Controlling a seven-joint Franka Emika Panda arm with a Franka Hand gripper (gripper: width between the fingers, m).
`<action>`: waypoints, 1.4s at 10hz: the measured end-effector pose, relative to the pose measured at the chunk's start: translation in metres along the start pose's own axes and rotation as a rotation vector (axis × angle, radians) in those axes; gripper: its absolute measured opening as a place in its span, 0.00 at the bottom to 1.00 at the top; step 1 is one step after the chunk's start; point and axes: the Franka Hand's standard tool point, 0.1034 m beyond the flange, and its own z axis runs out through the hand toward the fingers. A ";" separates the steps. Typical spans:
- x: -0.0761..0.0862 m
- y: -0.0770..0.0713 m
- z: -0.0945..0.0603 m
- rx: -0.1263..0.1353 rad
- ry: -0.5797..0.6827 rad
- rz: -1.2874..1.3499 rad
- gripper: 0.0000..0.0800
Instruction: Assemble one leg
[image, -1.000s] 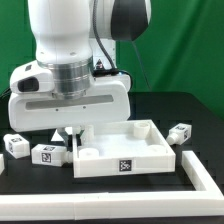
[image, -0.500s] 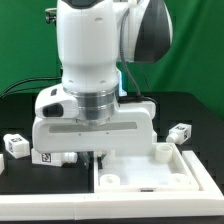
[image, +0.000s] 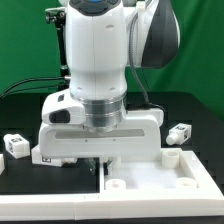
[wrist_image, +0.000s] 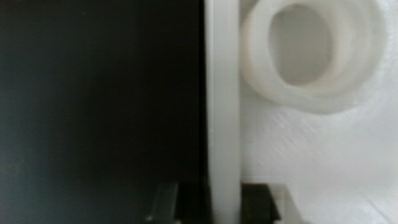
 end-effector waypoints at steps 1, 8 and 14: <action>0.000 0.000 0.000 0.000 -0.001 0.001 0.16; -0.015 -0.011 -0.024 0.019 -0.069 0.021 0.81; -0.049 -0.035 -0.038 0.030 -0.160 0.011 0.81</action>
Offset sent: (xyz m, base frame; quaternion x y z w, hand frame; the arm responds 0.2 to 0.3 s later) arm 0.0000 0.0000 0.0000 0.0000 0.0000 0.0000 1.0000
